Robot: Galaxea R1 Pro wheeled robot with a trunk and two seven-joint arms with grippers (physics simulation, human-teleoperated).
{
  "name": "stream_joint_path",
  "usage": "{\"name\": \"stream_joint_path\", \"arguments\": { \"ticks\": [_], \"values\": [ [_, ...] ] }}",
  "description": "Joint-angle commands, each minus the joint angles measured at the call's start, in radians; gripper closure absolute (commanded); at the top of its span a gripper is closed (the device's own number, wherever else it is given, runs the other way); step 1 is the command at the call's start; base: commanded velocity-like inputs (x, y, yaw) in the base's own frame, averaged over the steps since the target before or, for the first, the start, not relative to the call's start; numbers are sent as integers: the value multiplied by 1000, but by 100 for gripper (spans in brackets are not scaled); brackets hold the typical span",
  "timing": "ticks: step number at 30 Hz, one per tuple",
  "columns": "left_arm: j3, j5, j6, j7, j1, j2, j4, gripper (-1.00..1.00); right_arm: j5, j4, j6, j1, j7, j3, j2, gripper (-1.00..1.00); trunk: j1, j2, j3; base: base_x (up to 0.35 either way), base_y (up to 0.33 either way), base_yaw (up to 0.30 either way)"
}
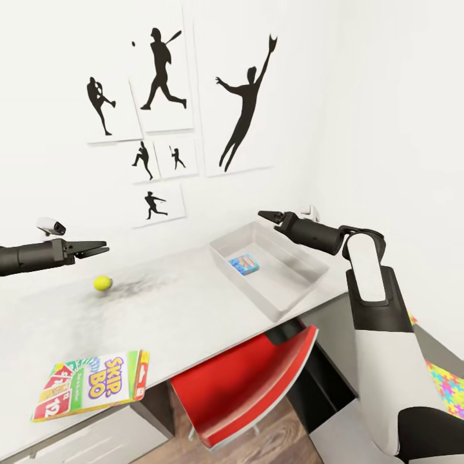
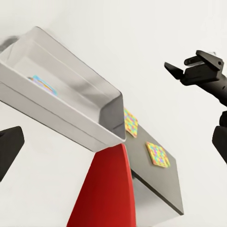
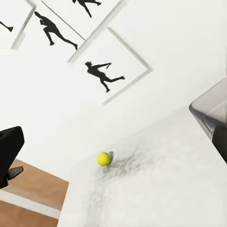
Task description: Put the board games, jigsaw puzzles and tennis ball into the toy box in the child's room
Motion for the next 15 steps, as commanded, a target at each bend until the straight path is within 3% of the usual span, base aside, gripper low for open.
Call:
{"name": "stream_joint_path", "arguments": {
  "ticks": [1,15],
  "values": [
    [0,-1,11,-4,-1,0,0,-100,5,1,6,-1,5,-3,1,-100,1,-2,0,-20,-123,0],
    [0,-1,11,-4,-1,0,0,-100,7,7,4,0,6,-2,2,-100,1,-2,23,-4,-26,0]
  ]
}}
